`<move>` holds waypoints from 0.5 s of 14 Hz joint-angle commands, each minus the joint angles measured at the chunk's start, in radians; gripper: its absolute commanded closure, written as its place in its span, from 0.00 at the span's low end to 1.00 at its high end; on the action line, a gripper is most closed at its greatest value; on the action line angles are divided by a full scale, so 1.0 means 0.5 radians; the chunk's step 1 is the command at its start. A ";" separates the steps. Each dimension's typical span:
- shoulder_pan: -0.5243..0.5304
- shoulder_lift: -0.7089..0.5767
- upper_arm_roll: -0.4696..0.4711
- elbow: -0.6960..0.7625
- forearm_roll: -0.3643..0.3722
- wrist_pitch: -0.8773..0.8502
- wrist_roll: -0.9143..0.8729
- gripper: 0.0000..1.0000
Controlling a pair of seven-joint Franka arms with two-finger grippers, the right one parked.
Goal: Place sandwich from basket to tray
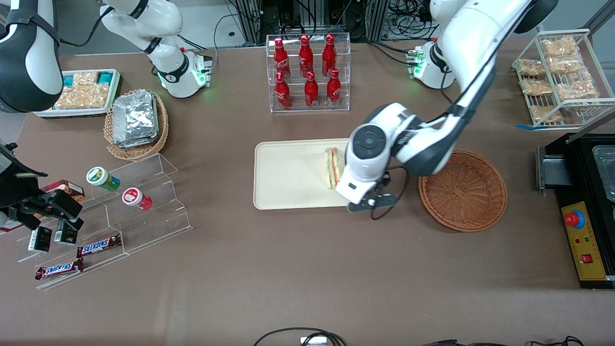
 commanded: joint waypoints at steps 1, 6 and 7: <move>0.179 -0.152 -0.012 -0.014 -0.114 -0.135 0.116 0.34; 0.542 -0.309 -0.006 -0.001 -0.277 -0.341 0.281 0.35; 0.594 -0.324 -0.006 0.017 -0.277 -0.396 0.336 0.35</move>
